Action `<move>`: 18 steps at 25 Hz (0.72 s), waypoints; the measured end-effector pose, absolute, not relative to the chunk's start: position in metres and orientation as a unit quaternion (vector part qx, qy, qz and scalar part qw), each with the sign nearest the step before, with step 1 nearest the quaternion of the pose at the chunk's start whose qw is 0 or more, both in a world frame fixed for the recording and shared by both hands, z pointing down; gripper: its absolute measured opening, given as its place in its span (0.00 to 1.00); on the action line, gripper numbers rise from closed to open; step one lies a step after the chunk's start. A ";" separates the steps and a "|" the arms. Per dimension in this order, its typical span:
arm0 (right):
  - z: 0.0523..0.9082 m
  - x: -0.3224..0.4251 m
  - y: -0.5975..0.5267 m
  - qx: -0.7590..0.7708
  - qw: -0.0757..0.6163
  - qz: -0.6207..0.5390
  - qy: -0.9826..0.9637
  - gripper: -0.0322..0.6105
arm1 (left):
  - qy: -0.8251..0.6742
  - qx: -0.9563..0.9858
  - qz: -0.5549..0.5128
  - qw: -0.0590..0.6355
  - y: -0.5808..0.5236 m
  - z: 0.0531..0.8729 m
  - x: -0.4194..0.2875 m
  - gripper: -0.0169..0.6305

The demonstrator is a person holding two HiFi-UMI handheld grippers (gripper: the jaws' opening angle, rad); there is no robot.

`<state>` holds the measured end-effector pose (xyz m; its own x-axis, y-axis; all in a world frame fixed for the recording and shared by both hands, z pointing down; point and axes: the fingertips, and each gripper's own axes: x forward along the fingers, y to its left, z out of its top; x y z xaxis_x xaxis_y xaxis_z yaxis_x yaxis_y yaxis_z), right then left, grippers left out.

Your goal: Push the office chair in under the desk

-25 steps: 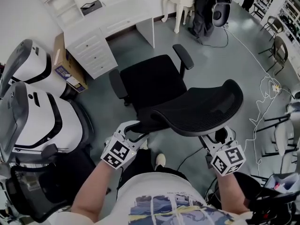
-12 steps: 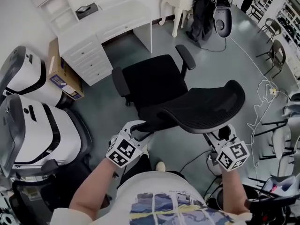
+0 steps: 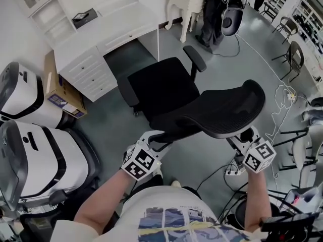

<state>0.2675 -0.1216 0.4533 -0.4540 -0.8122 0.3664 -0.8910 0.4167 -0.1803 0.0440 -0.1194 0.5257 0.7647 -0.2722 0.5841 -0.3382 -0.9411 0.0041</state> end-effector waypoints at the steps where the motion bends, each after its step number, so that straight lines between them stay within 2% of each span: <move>1: 0.454 0.266 -0.129 0.508 0.112 0.178 -0.835 0.57 | -0.162 0.938 0.303 0.056 -0.127 0.526 0.042 0.28; 18: 0.458 0.238 -0.261 0.494 0.101 0.172 -0.846 0.57 | -0.181 0.935 0.299 0.053 -0.249 0.528 0.013 0.28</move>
